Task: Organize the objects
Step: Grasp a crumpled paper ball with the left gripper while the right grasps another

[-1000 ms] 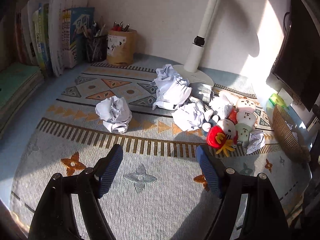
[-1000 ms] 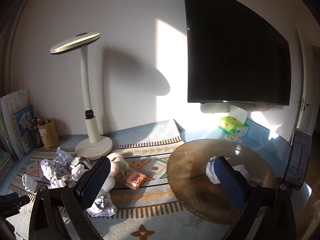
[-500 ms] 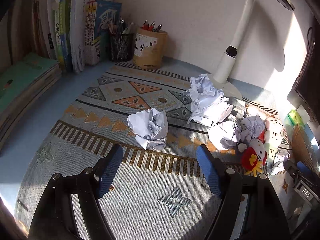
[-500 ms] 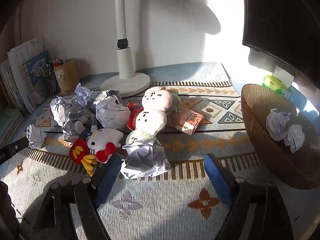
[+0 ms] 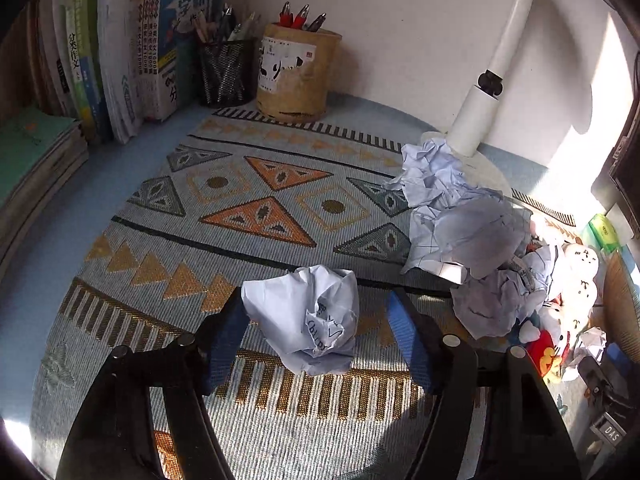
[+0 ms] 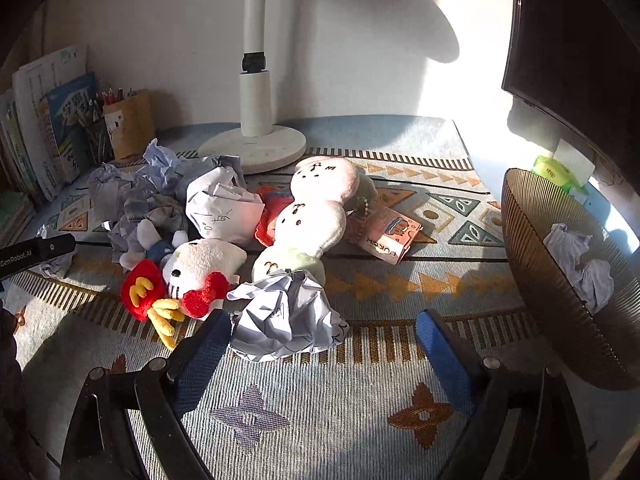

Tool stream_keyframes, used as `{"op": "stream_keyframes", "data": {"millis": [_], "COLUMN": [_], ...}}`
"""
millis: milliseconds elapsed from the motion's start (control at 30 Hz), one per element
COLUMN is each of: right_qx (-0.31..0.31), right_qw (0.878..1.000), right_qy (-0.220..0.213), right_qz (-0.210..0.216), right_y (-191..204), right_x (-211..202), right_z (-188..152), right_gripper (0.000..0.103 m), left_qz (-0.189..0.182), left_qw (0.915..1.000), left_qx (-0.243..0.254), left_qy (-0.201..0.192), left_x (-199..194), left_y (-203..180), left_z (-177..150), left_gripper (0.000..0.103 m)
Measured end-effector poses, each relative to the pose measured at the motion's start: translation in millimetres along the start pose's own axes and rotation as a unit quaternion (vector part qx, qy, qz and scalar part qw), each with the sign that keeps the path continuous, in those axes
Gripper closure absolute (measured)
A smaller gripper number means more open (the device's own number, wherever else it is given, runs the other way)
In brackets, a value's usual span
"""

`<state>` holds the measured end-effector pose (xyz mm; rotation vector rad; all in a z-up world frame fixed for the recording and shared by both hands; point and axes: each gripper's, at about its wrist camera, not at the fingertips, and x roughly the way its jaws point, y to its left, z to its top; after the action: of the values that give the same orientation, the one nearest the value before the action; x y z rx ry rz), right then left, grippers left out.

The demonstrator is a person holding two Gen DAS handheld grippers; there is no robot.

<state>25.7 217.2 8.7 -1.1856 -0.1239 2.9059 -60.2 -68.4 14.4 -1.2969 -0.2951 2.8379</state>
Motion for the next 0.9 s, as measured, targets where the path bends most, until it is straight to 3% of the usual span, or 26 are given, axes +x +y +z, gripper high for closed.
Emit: {"op": "stream_keyframes", "data": {"millis": [67,233,267,367,567,700,900], "right_qx": [-0.004,-0.013,-0.015,-0.02,-0.001,0.022,0.018], "right_qw": [1.0,1.0,1.0,0.999,0.999,0.995,0.994], "right_qy": [0.004,0.009,0.012,0.036,0.005,-0.025,-0.021], "right_qz": [0.004,0.008,0.008,0.016,0.037,0.092,0.102], "right_y": [1.0,4.6,5.2,6.6,-2.0,-15.1,-27.9], "right_x": [1.4,3.6,5.1,14.3,1.2,-20.0,-39.2], "right_z": [0.1,0.6,0.9,0.3,0.7,-2.6,-18.4], "right_gripper": [0.01,0.01,0.014,0.044,0.045,0.045,0.045], "left_qz": [-0.005,0.004,0.007,0.02,0.046,0.005,-0.074], "left_qw": [0.9999,0.9999,0.9998,0.9989,0.9949,0.9949,0.991], "left_qx": [0.003,0.008,0.013,0.035,0.07,0.068,0.076], "left_qy": [0.01,-0.007,-0.01,-0.023,-0.057,-0.074,-0.082], "left_x": [3.6,-2.6,-3.8,-7.4,-21.9,-49.4,-81.1], "left_y": [-0.4,-3.3,-5.5,-14.6,-29.0,-44.8,-88.9], "left_z": [-0.1,-1.7,-2.5,-4.7,-10.6,-19.8,-43.0], "left_gripper": [0.063,0.065,0.065,0.065,0.065,0.065,0.065]}}
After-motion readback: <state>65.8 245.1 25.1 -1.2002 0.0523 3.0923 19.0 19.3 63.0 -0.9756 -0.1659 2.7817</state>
